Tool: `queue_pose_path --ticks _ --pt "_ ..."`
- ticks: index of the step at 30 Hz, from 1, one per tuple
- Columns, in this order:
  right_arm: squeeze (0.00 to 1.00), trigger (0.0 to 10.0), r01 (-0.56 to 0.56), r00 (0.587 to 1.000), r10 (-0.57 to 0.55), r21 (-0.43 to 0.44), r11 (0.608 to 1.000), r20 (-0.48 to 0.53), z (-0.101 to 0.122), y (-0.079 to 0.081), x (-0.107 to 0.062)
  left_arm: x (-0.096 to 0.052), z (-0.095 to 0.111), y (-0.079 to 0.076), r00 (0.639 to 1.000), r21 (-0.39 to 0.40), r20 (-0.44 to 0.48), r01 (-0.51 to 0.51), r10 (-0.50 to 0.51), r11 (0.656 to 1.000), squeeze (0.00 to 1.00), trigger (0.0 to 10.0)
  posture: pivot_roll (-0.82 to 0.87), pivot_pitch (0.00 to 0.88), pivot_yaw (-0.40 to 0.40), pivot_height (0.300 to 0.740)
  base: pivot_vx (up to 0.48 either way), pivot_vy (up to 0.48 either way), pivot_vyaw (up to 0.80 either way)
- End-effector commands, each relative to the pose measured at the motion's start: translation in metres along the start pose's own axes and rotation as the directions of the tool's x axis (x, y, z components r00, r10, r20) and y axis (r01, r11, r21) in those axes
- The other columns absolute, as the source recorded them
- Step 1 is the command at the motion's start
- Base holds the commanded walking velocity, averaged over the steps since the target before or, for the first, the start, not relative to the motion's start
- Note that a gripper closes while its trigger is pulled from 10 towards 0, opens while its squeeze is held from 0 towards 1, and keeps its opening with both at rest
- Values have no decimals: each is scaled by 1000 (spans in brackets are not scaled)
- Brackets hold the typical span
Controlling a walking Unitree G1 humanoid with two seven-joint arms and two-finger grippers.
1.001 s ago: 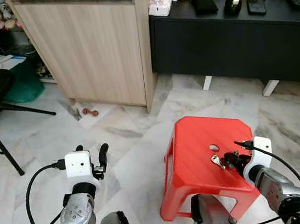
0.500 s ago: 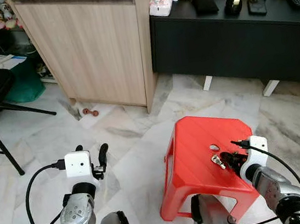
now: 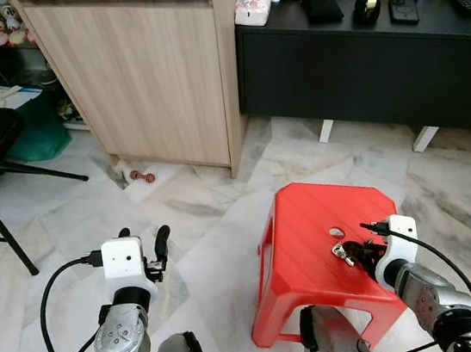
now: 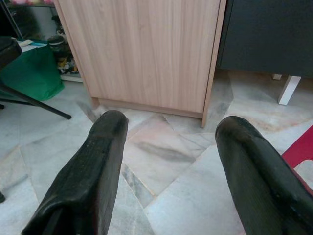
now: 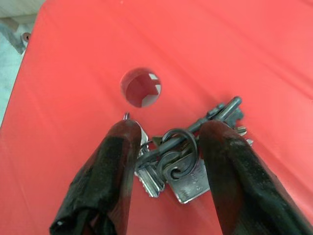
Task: Hang keys on a hook
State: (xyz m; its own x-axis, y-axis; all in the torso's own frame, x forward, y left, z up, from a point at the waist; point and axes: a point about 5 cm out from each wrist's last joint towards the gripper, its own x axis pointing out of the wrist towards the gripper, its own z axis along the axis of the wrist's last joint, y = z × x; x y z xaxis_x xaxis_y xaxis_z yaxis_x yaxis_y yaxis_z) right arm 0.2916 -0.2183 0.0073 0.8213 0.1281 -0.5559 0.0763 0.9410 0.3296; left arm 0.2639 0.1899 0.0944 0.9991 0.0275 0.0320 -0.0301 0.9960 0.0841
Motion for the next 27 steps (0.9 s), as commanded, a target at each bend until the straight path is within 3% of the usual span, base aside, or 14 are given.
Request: queue_pose_path --ticks 1,14,15,16,18,27 --pt "0 10000 20 1000 -20 5 1000 0 -2 -6 -3 0 0 -2 1000 0 1 9 -9 1000 0 10000 -93 121 -70 596 0 0 0" --pt "0 9804 7 999 -7 9 1000 -39 -16 1 -1 1 -1 -4 1000 10 1 17 -17 1000 0 10000 -88 119 -72 596 0 0 0" --pt "0 7647 8 999 -8 9 1000 -40 -16 1 -1 1 -1 -4 1000 10 1 17 -17 1000 0 10000 -88 119 -72 596 0 0 0" --pt "0 7647 8 999 -8 9 1000 -40 -16 1 -1 1 -1 -4 1000 10 1 17 -17 1000 0 10000 -88 119 -72 596 0 0 0" --pt "0 0 8 999 -8 9 1000 -42 -17 1 -2 1 -2 -4 1000 10 -1 16 -16 1000 0 10000 -88 119 -72 596 0 0 0" --pt "0 0 11 999 -11 7 1000 -43 -17 0 -2 1 -2 -4 1000 11 -3 15 -15 1000 0 10000 -91 120 -71 596 0 0 0"
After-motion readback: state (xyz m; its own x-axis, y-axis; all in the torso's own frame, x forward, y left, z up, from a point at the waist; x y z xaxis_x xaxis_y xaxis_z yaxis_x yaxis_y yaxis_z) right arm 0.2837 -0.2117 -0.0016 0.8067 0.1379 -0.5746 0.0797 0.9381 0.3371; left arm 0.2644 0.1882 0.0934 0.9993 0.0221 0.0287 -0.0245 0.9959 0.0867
